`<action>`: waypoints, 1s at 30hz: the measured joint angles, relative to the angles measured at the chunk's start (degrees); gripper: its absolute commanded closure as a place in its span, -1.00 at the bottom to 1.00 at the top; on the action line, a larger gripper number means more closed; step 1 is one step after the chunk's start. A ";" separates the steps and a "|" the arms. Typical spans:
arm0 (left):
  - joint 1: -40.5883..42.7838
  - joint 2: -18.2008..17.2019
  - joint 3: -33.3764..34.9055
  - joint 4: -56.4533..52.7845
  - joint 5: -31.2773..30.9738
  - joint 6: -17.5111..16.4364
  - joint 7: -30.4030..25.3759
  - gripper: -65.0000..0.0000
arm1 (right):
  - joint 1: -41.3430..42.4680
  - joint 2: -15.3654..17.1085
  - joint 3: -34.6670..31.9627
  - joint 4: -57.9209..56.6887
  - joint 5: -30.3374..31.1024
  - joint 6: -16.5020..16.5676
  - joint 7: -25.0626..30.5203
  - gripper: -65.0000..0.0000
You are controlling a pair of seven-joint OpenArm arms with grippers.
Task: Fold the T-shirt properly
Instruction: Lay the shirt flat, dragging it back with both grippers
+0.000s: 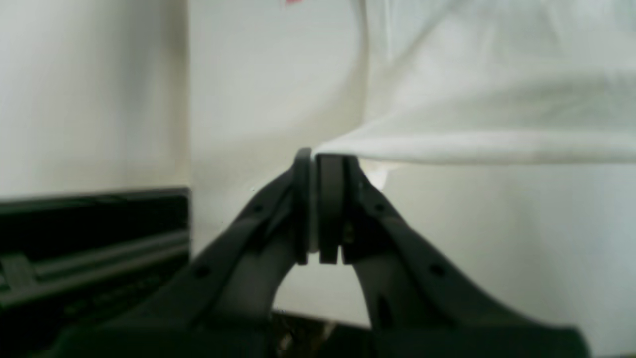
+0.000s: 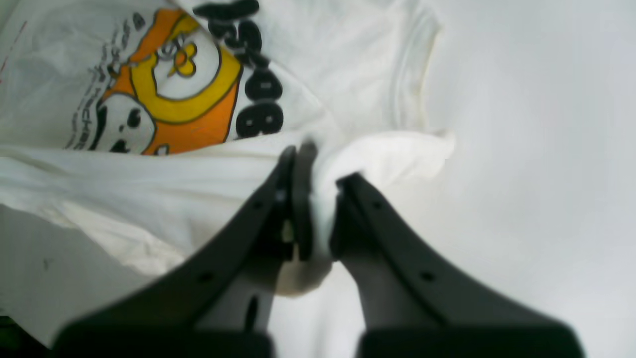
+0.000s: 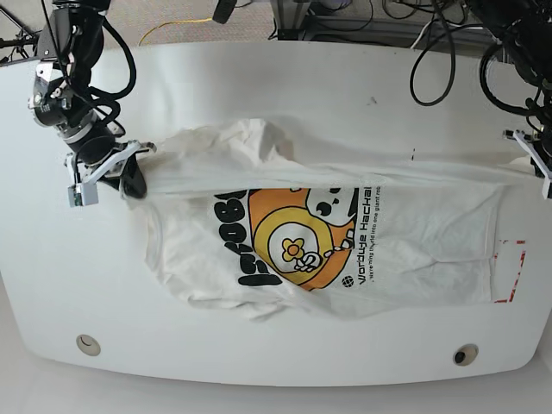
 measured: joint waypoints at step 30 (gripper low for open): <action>13.49 5.05 -2.03 -0.94 5.44 -0.20 -10.69 1.00 | -12.92 -3.34 4.26 -0.09 -0.04 -0.11 -0.09 1.00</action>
